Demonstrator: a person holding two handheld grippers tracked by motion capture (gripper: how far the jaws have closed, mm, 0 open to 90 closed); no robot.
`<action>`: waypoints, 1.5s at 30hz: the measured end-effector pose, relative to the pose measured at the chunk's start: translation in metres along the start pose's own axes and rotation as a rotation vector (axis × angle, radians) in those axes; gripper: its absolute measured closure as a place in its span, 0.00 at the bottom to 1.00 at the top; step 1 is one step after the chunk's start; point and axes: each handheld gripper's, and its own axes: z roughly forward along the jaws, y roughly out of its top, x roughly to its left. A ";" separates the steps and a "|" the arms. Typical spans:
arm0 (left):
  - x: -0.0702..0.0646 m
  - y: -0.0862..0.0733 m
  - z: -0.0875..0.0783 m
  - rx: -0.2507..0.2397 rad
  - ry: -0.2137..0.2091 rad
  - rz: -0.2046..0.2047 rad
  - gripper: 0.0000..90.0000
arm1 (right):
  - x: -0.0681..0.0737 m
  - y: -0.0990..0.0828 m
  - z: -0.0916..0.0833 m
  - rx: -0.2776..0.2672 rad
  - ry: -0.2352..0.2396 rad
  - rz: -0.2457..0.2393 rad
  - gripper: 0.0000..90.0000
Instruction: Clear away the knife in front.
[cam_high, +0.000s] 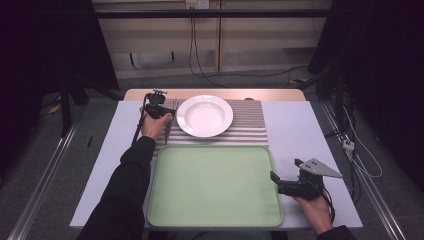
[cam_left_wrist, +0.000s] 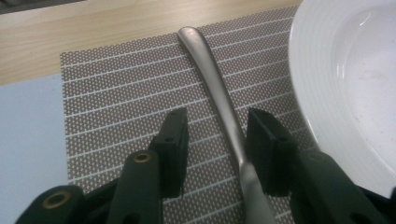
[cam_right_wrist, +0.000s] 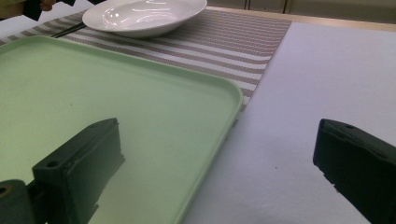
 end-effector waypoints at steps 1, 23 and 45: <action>-0.002 0.000 0.001 -0.007 0.011 -0.008 0.69 | 0.000 0.000 0.000 0.000 0.001 0.000 0.01; -0.005 0.003 0.003 0.088 -0.012 0.000 0.89 | -0.001 -0.001 -0.001 0.002 0.001 -0.001 0.01; 0.003 -0.008 -0.017 0.162 -0.016 0.026 0.88 | 0.001 0.000 0.002 0.009 0.008 -0.011 0.01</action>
